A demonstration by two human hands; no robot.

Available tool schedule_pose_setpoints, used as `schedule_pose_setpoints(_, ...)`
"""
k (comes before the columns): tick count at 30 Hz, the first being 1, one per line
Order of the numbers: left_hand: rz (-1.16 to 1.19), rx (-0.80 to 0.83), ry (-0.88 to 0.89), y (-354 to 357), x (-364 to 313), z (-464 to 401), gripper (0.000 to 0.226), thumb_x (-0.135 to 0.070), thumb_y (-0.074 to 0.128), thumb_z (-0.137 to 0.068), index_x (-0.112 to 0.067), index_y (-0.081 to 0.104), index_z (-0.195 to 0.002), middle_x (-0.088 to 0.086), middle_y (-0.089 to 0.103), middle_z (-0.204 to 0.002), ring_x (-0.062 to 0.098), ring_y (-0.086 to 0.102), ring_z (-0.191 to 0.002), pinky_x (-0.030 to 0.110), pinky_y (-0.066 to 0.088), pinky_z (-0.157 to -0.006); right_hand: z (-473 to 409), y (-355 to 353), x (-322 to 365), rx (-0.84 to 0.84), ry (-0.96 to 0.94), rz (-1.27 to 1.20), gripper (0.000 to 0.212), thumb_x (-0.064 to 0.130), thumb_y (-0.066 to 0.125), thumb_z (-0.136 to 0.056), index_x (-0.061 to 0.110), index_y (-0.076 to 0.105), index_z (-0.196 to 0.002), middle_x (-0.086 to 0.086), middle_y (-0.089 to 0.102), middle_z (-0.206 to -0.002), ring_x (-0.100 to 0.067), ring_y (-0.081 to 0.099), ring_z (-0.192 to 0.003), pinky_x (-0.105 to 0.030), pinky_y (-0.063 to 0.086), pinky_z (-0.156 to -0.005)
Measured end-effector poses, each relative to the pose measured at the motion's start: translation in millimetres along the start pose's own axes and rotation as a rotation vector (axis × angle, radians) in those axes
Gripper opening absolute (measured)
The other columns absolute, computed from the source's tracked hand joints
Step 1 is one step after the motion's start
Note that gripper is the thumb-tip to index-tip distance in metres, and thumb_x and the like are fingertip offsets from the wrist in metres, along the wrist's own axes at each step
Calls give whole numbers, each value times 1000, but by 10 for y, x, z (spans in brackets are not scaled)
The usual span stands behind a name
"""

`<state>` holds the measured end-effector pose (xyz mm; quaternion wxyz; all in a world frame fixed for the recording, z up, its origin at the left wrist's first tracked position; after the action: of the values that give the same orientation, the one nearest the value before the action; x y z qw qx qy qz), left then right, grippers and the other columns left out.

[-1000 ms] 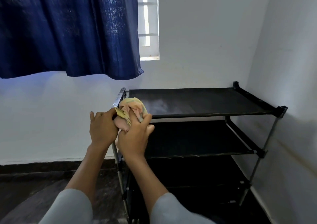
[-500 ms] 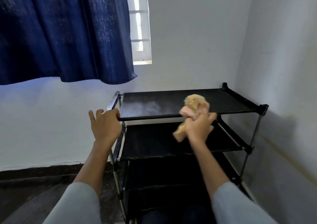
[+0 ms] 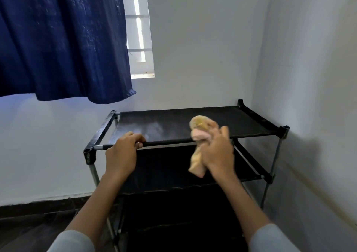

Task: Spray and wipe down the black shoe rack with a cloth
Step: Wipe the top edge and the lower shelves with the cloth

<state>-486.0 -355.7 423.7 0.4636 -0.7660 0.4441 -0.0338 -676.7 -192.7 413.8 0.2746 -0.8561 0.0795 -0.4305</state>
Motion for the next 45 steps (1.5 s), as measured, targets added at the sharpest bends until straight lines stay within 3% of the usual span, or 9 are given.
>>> schedule_pose_setpoints(4, -22, 0, 20, -15, 2, -11, 17, -16, 55, -93, -29, 66, -88, -10, 58, -85, 11, 52, -77, 28, 39, -55, -193, -223, -270, -79, 104, -48, 29, 11, 44, -90, 8, 59, -115, -2, 40, -101, -14, 44, -74, -12, 24, -52)
schedule_pose_setpoints(8, -11, -7, 59, -29, 9, -26, 17, -15, 58, -91, -29, 67, -87, -10, 58, -82, 15, 56, -77, 36, 49, -58, -126, 56, 83, -15, 103, -87, 34, 29, 48, -89, 29, 59, -121, 4, 48, -120, -7, 40, -82, -3, 26, -54)
schedule_pose_setpoints(11, -39, -8, 75, -34, -19, -11, 15, -14, 58, -91, -27, 68, -89, -8, 58, -82, 16, 54, -77, 34, 47, -56, 75, 531, 614, 179, -85, -90, 39, 49, 45, -82, 35, 66, -112, 10, 49, -124, -6, 40, -81, -17, 35, -70)
schedule_pose_setpoints(17, -76, 15, 59, -39, -33, 3, 21, -8, 56, -91, -26, 67, -91, -10, 52, -81, 10, 48, -71, 27, 32, -50, -31, 653, 871, 390, -93, 3, 42, 47, 46, -88, 21, 65, -115, -10, 53, -115, -27, 50, -87, -28, 34, -70)
schedule_pose_setpoints(26, -6, -7, -33, -22, -20, 24, 25, -8, 52, -93, -29, 65, -89, -11, 52, -80, -2, 43, -67, 25, 26, -54, -690, -329, -365, 194, 392, -3, 37, 22, 40, -97, 0, 52, -125, -20, 57, -124, -32, 54, -108, -32, 38, -82)
schedule_pose_setpoints(30, -22, -40, -50, -24, -32, 42, 26, -7, 51, -92, -29, 65, -89, -10, 54, -81, 8, 49, -79, 26, 27, -54, -528, -98, -18, 159, 351, 60, 49, 40, 46, -95, 1, 56, -123, -20, 57, -127, -33, 54, -118, -34, 42, -92)
schedule_pose_setpoints(36, -62, 21, -45, 15, 4, 24, 14, -15, 50, -90, -21, 63, -86, -2, 51, -77, 24, 55, -78, 36, 43, -58, 312, 617, 1114, 400, -86, -166, 33, 31, 42, -93, 12, 62, -110, -6, 42, -101, -26, 51, -88, -26, 33, -70)
schedule_pose_setpoints(41, -6, -33, -65, 18, -21, 47, 25, -11, 50, -94, -30, 66, -91, -6, 56, -85, 19, 56, -87, 32, 35, -58, 127, 388, 574, 280, -152, -120, 25, 24, 44, -95, 18, 58, -115, -1, 36, -96, -18, 44, -68, -28, 40, -61)
schedule_pose_setpoints(45, 21, -57, -69, 26, 3, 56, 26, -11, 49, -95, -30, 67, -92, -8, 56, -88, 15, 55, -86, 31, 35, -58, -286, -107, -128, 73, 52, -24, 31, 12, 42, -93, 17, 68, -109, -7, 45, -101, -16, 50, -67, -26, 41, -59)
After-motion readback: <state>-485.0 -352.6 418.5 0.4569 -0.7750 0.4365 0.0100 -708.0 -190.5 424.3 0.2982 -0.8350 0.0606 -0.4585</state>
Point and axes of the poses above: each hand's wrist, its own z-axis away from the middle knuckle, its own y-axis out of the palm, x = y × z, the point moved 6 cm from there along -z, towards the middle knuckle
